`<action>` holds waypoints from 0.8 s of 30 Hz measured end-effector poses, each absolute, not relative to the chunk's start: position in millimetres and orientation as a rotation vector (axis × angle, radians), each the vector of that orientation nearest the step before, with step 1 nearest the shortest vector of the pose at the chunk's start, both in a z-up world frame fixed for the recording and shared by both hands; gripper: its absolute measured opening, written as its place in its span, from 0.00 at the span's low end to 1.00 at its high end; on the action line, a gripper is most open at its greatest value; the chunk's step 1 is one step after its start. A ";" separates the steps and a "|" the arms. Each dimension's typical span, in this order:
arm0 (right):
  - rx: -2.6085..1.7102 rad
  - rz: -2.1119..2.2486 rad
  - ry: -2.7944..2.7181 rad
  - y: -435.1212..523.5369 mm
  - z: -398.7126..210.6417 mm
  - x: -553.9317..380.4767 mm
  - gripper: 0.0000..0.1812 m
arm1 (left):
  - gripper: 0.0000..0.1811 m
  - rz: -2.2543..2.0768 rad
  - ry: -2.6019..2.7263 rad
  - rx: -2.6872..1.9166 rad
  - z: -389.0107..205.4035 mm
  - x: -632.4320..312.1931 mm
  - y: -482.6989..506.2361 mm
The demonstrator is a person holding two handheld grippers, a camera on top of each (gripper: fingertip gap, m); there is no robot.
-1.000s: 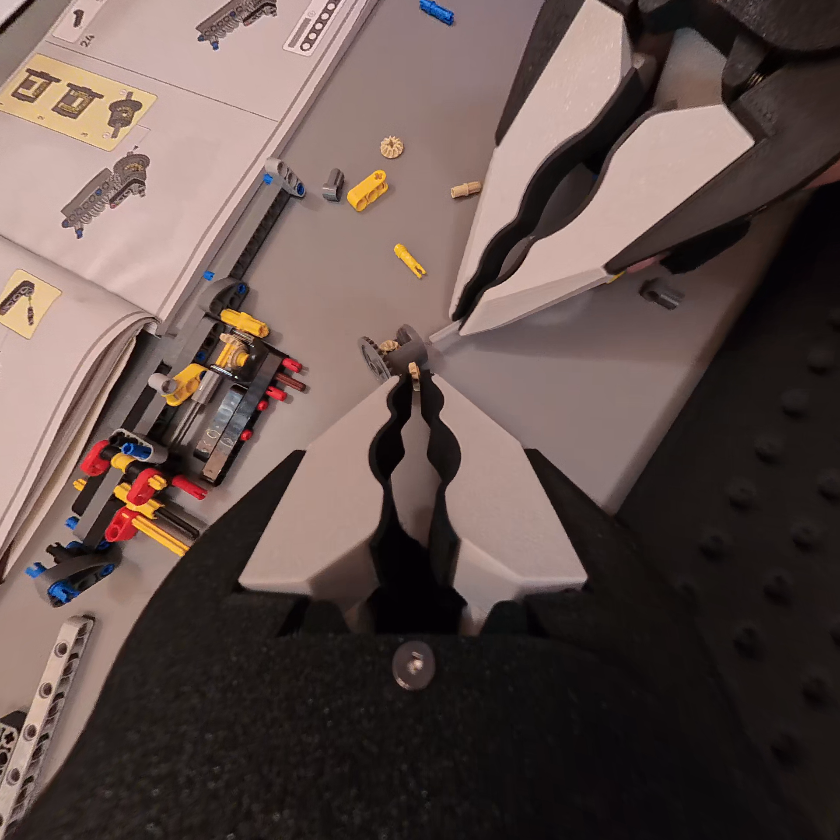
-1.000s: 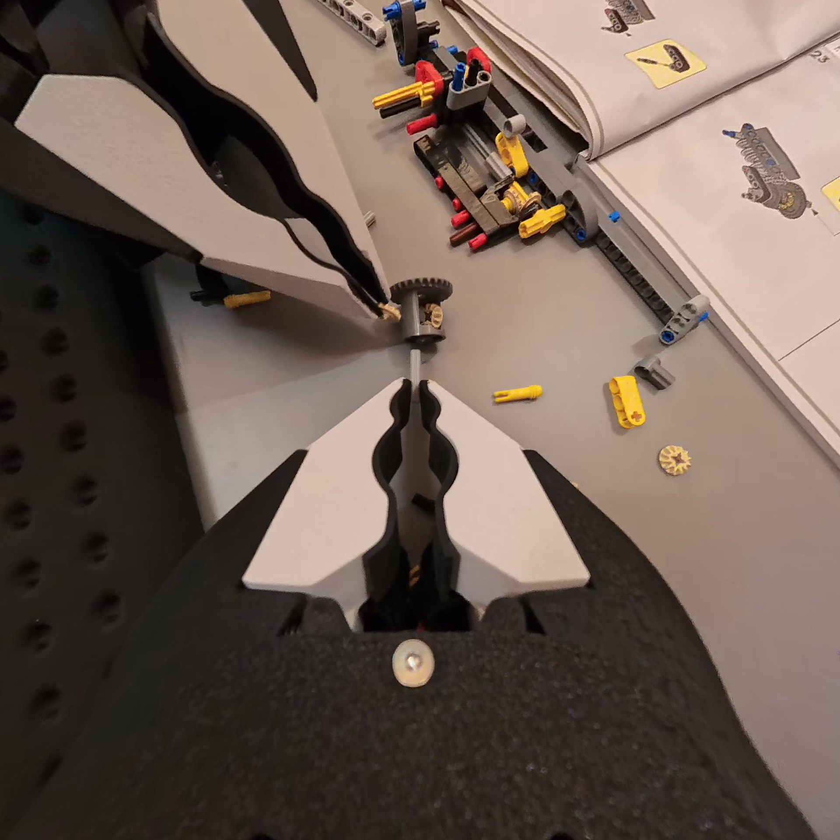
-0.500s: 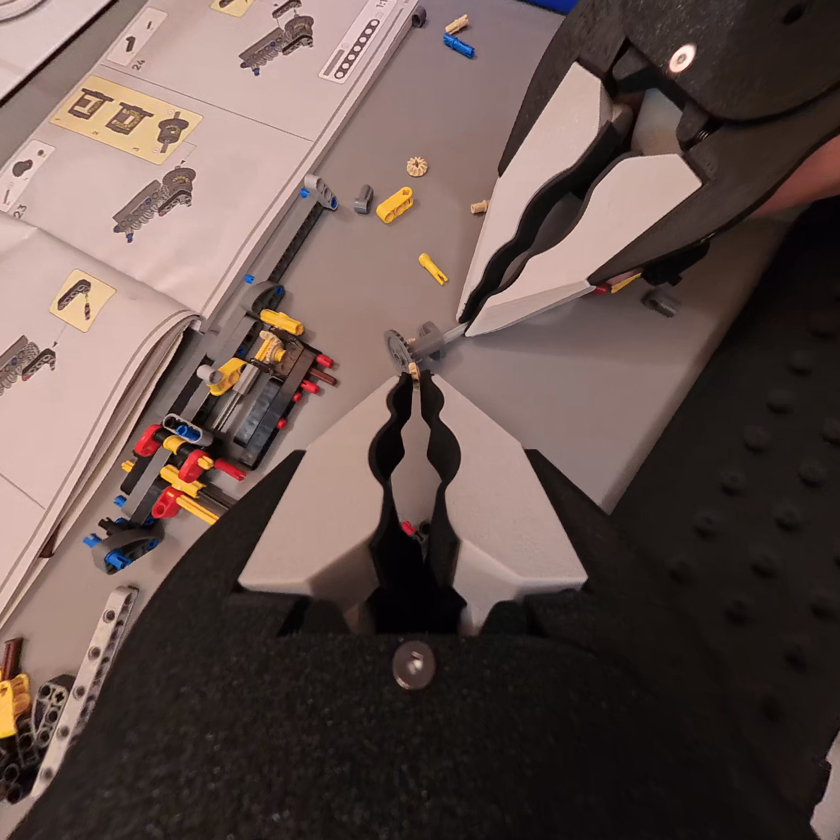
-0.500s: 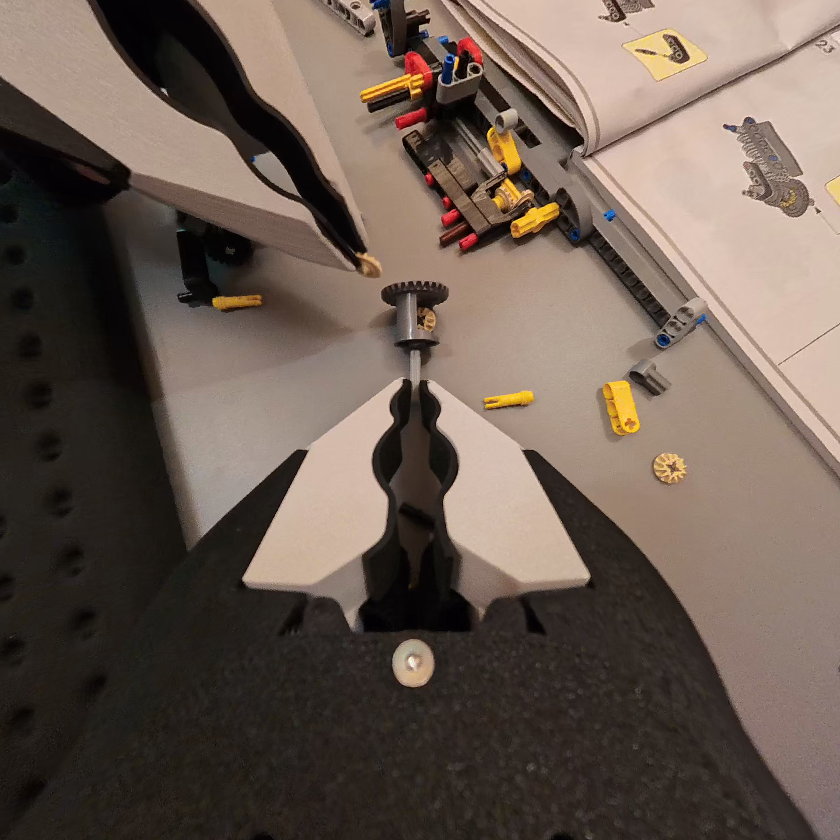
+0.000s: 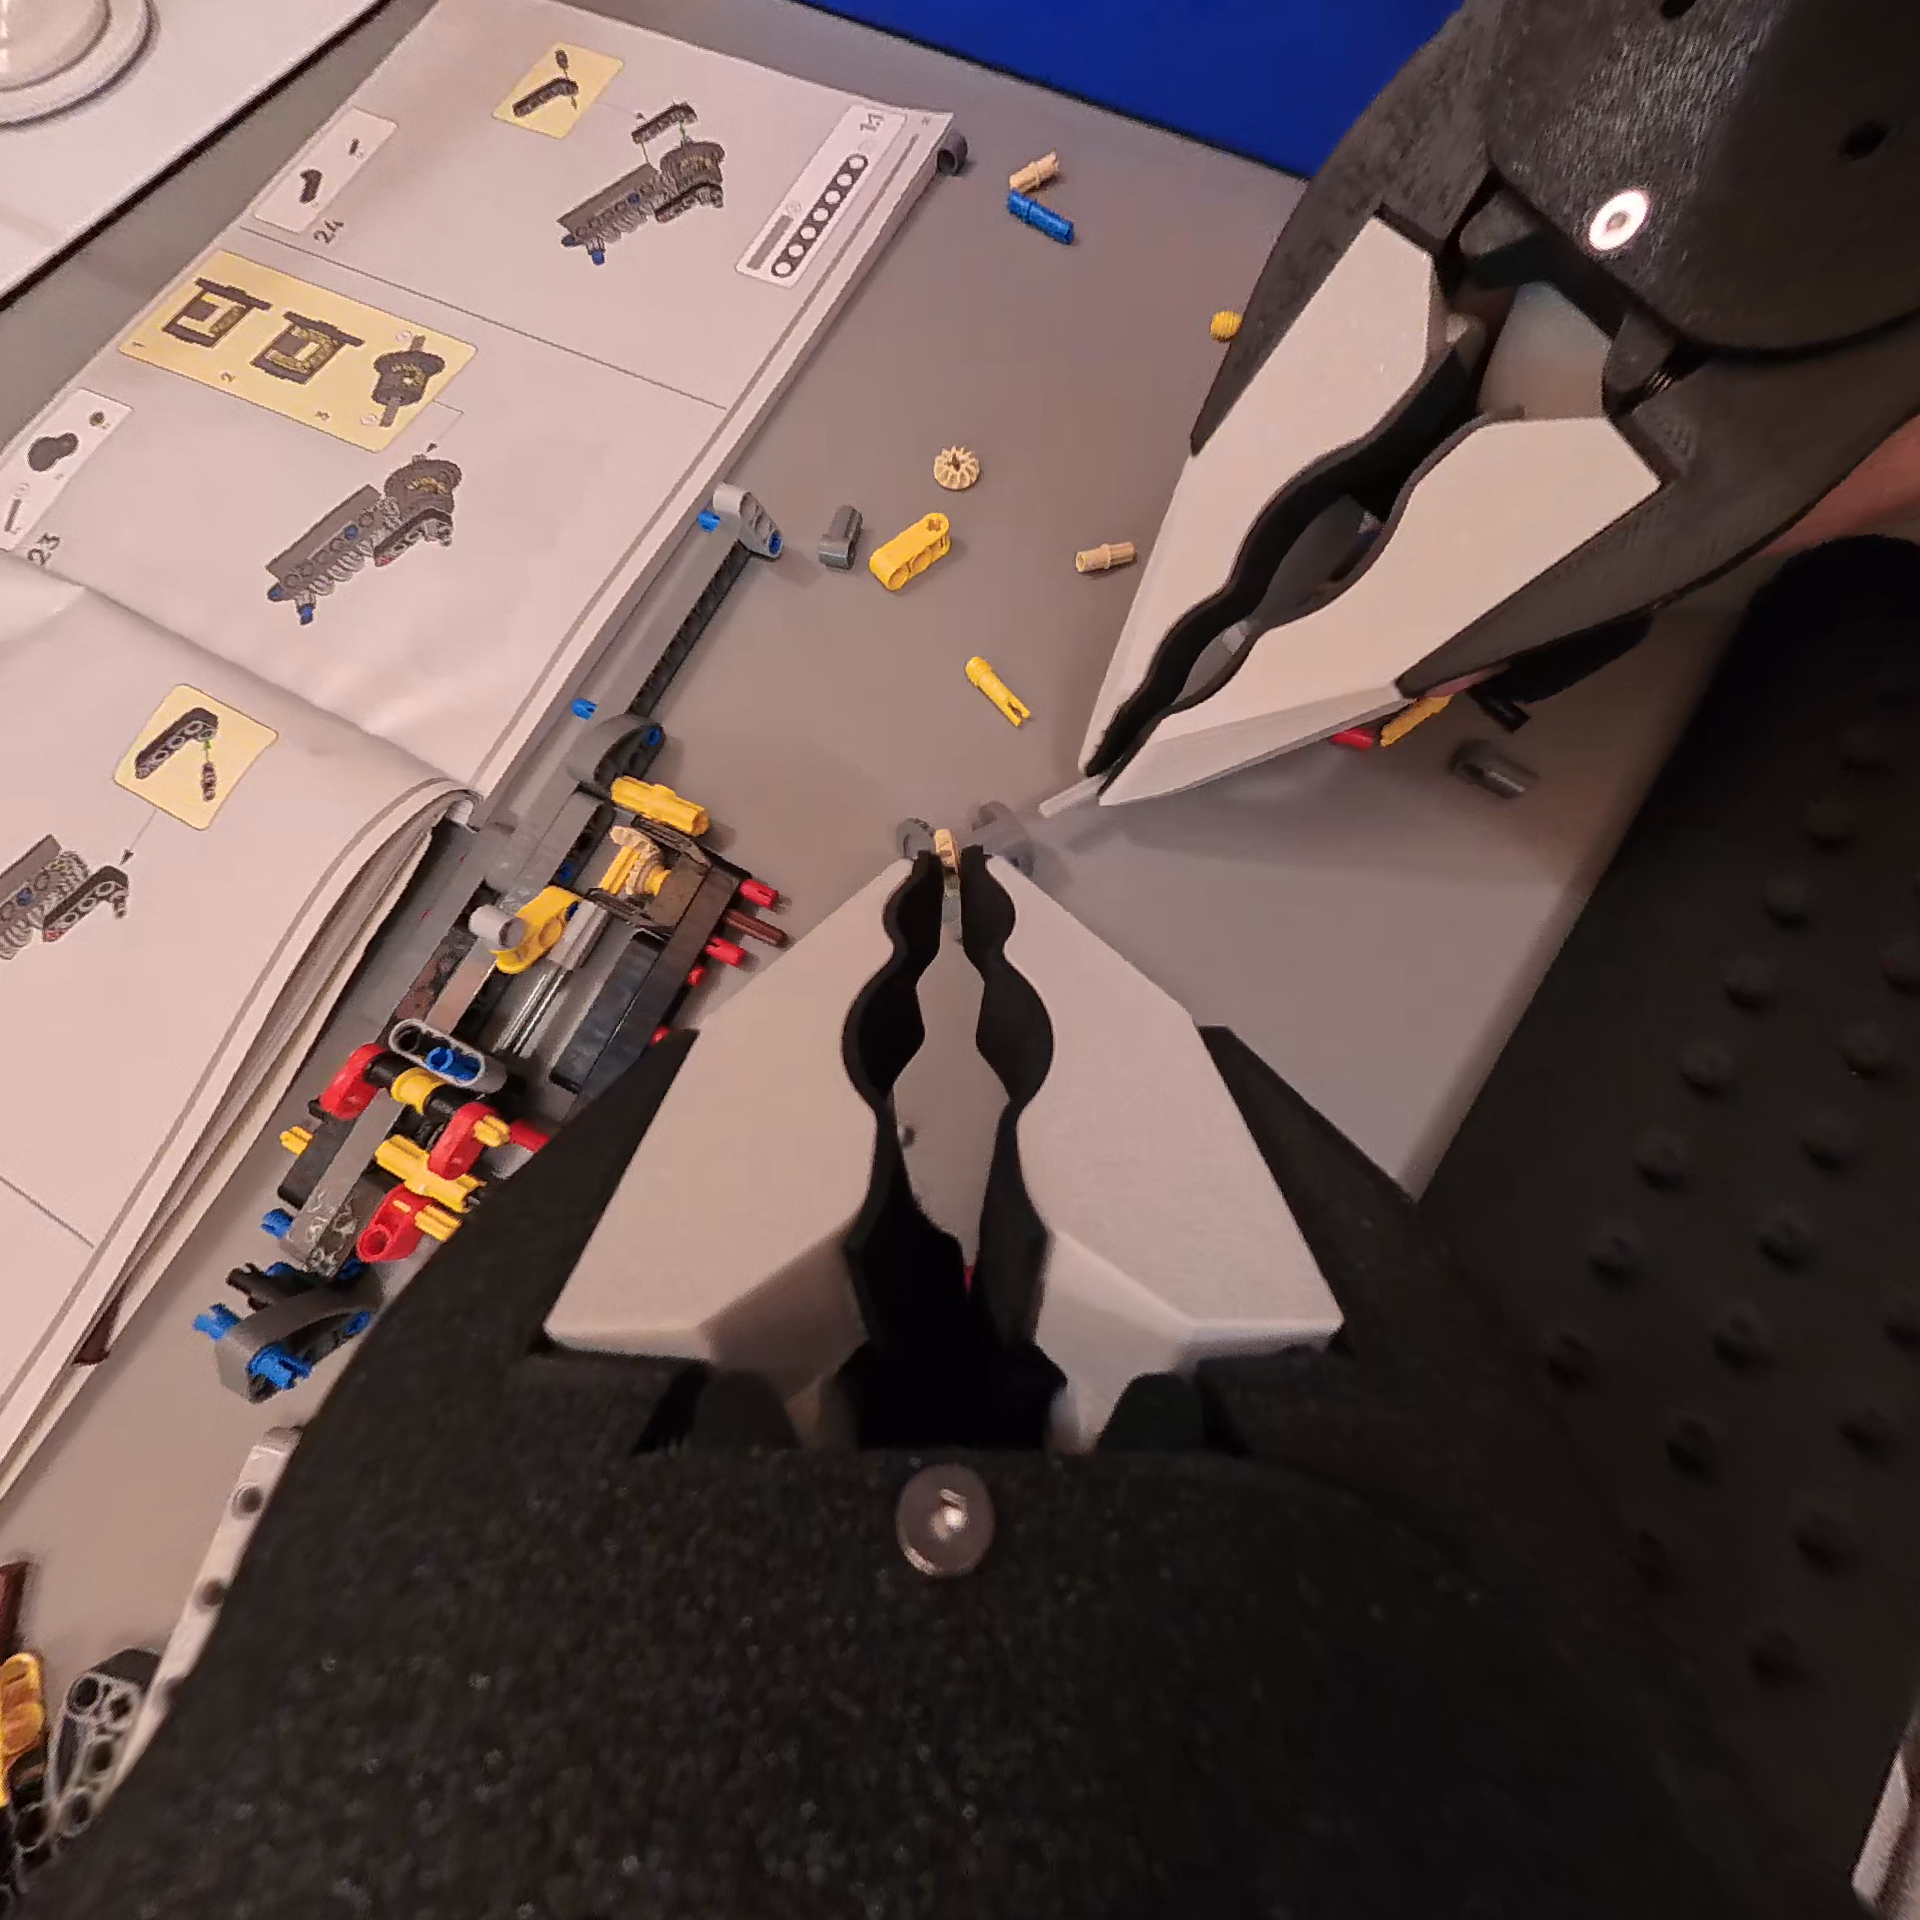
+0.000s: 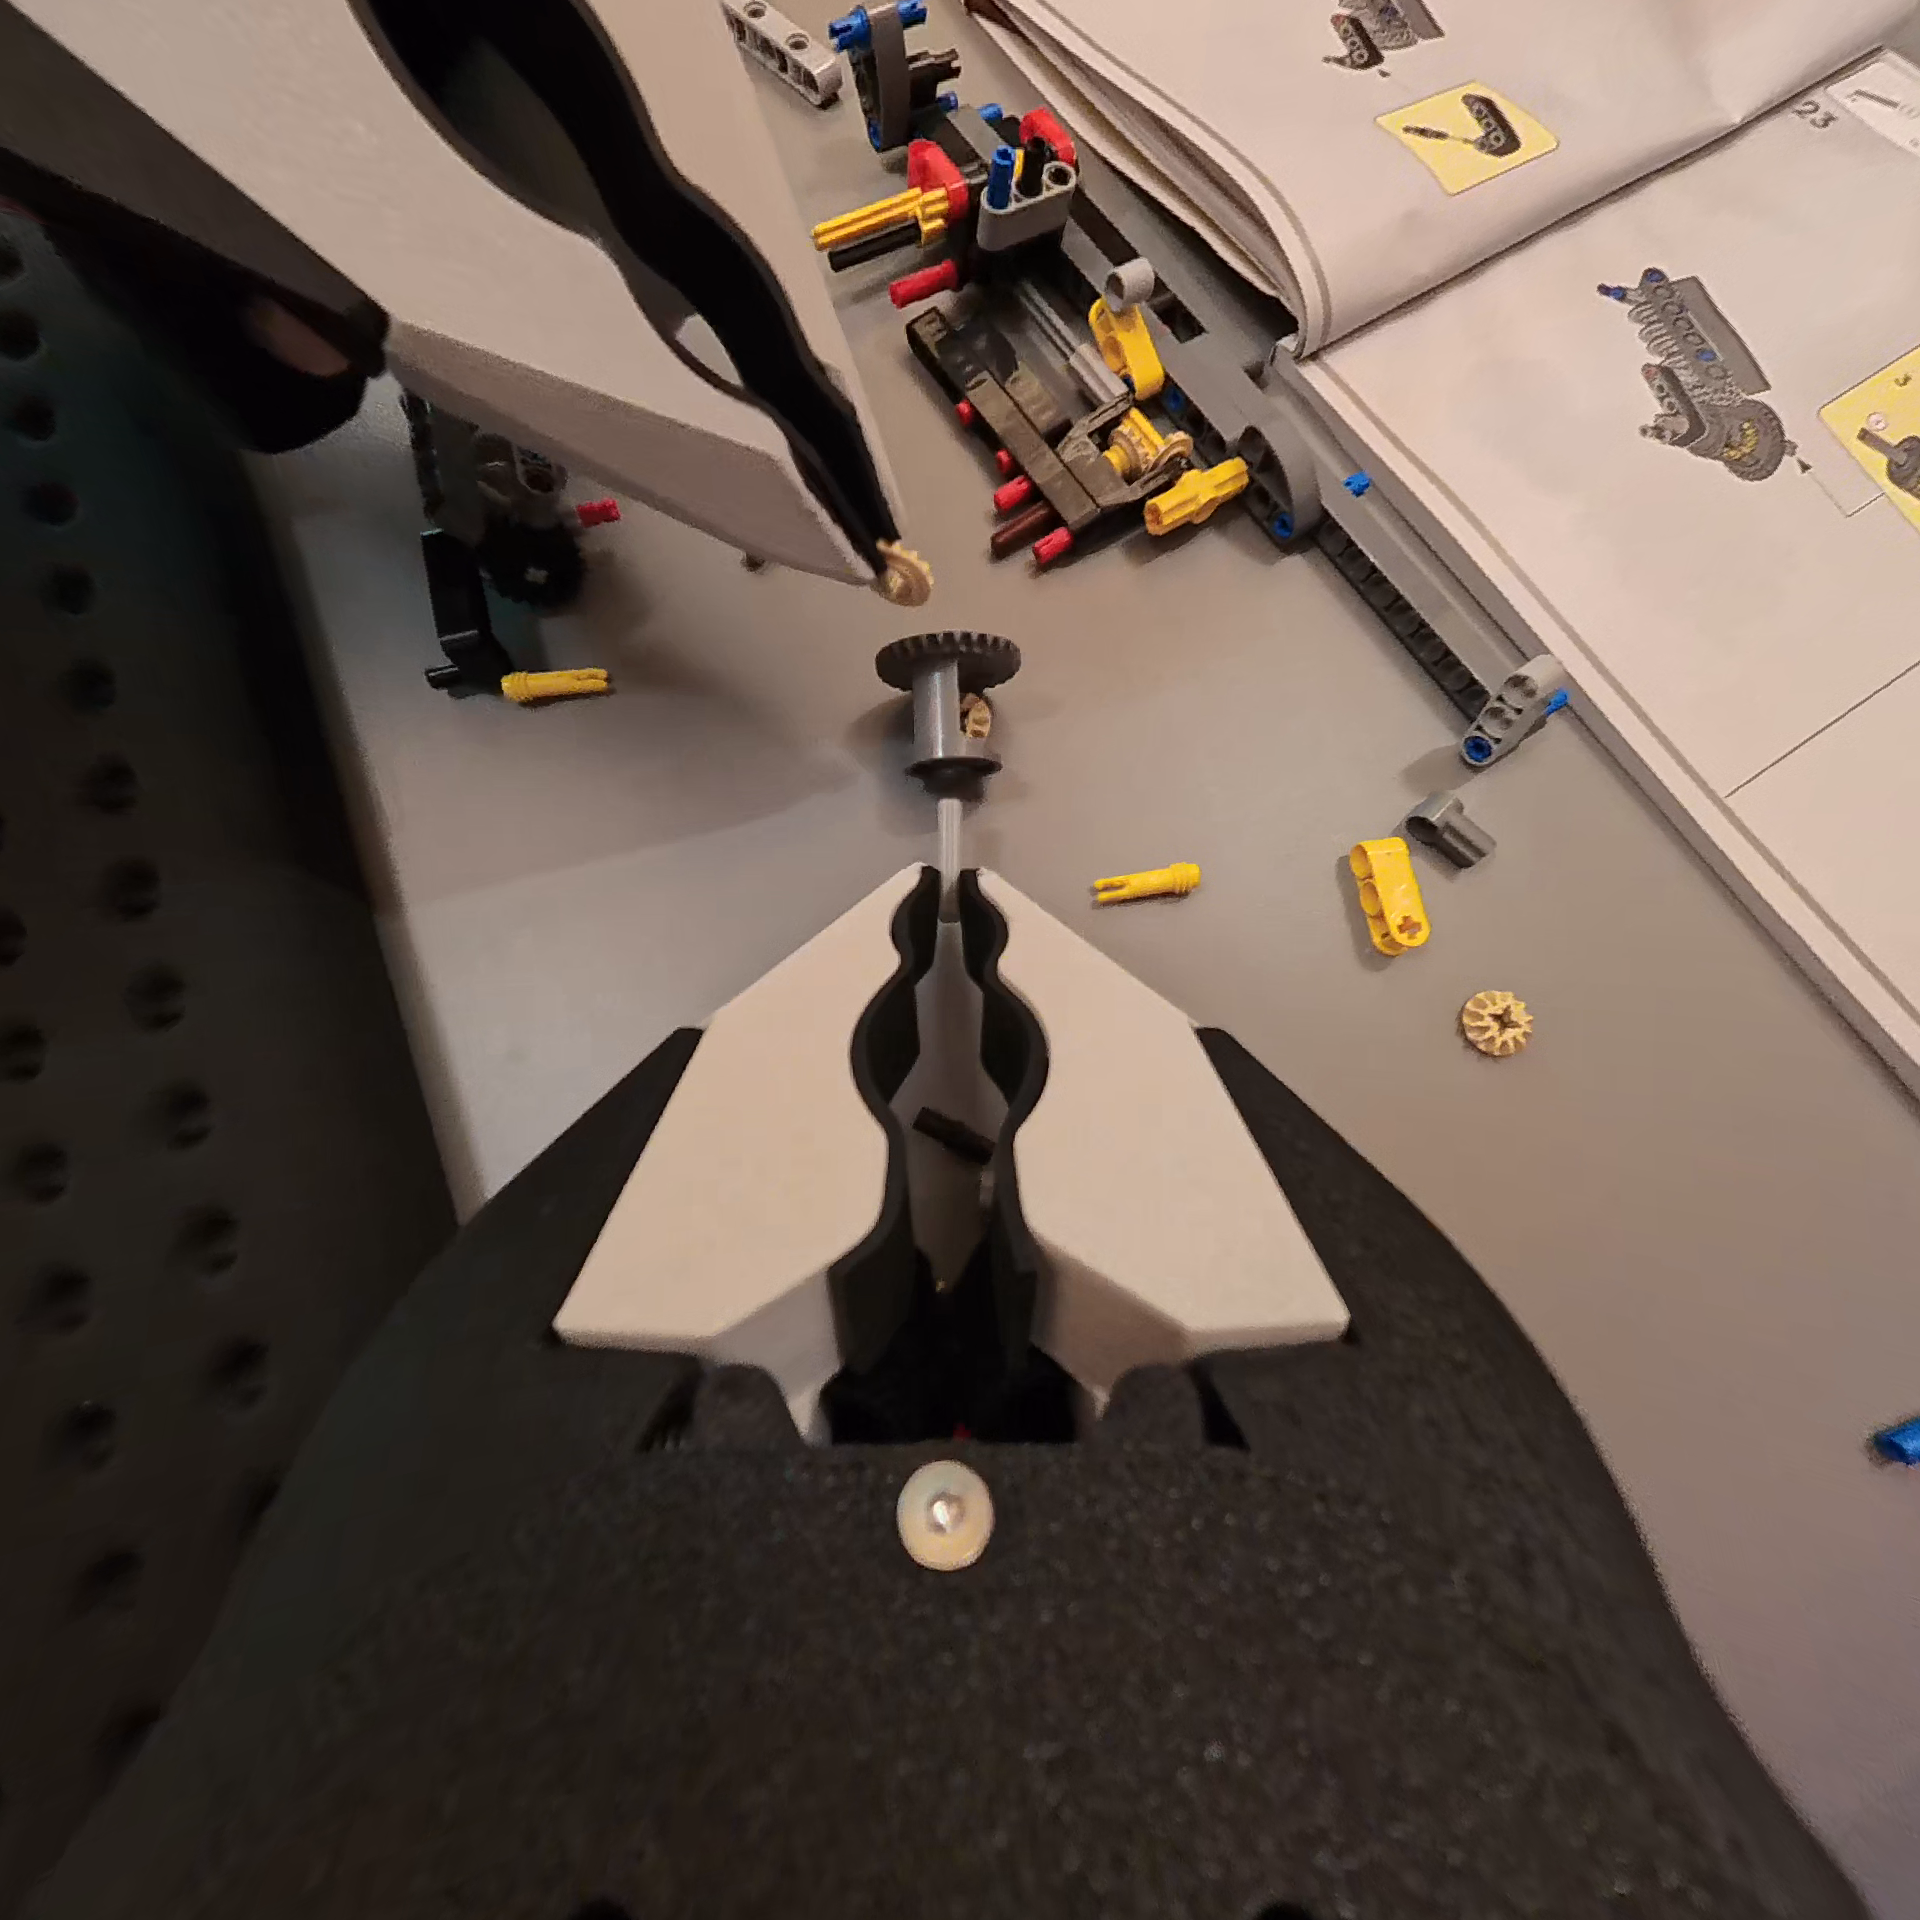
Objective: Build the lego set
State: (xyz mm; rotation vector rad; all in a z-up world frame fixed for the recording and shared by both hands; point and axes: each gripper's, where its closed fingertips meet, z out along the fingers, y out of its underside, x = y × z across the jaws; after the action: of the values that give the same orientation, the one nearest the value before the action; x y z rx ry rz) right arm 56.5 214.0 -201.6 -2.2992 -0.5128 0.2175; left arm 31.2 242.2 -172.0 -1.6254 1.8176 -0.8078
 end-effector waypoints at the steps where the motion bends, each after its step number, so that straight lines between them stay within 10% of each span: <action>1: -2.294 0.222 -0.510 213.9 -201.5 56.4 0.02 | 0.01 -0.821 1.815 -1.630 -172.0 30.9 240.0; 24: -2.283 0.224 -0.536 215.2 -202.5 53.2 0.02 | 0.01 -0.598 1.756 -1.769 -204.2 29.1 224.6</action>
State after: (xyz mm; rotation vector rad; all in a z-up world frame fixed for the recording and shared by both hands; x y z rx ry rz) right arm 53.2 215.2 -202.5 -2.2835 -0.5362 0.2243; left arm 29.1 224.6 -204.2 -1.7693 1.7562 -0.5981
